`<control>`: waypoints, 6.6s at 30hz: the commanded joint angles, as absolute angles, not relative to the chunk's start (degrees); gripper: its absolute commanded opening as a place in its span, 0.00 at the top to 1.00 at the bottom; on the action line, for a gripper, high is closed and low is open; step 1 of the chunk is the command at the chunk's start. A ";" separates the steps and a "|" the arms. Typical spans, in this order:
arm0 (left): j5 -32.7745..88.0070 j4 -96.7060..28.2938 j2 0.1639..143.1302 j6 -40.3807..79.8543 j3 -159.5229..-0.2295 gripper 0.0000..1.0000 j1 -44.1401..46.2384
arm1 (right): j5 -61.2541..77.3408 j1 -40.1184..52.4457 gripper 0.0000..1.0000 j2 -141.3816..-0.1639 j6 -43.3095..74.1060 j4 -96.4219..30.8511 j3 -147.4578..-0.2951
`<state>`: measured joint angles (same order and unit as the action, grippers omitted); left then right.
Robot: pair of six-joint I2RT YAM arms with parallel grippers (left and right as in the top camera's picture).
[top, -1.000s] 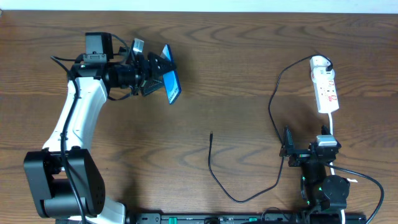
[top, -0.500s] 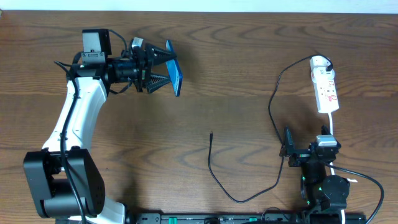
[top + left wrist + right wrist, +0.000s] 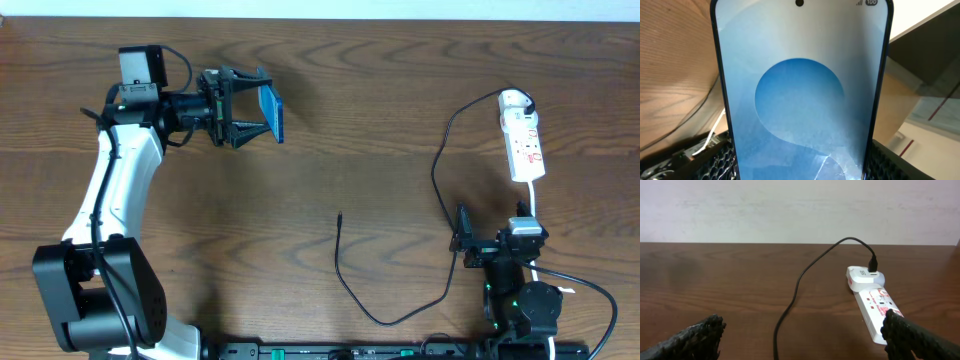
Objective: Plug charger to phone and switch on socket
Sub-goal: 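Lift the phone with the left gripper and tilt it upright, then hold the phone upright in the left gripper above the table, then raise the right arm and move the right gripper toward the phone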
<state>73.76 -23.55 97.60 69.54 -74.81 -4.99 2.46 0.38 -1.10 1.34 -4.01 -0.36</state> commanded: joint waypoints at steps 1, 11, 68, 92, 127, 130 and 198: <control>77.65 -23.18 95.70 71.48 -76.09 0.93 -5.45 | 1.63 0.80 0.01 -1.26 2.13 -4.27 -0.32; 78.37 -23.20 95.70 71.66 -76.09 0.93 -5.45 | 1.63 0.80 0.01 -1.26 2.13 -4.27 -0.32; 80.60 -23.22 95.70 75.70 -76.09 0.92 -5.45 | 1.63 0.80 0.01 -1.26 2.13 -4.27 -0.32; 80.55 -23.22 95.70 75.00 -76.09 0.93 -5.45 | 1.63 0.80 0.01 -1.26 2.13 -4.27 -0.32; 70.63 -23.27 95.72 62.35 -76.09 0.93 -5.39 | 1.63 0.80 0.01 -1.26 2.11 -4.27 -0.32; 69.71 -23.24 95.72 61.67 -76.09 0.93 -5.39 | 1.63 0.80 0.01 -1.26 2.11 -4.27 -0.32; 54.33 -8.01 95.79 64.20 -76.07 0.93 -2.70 | 17.72 0.80 0.01 -16.38 10.26 -18.09 -27.29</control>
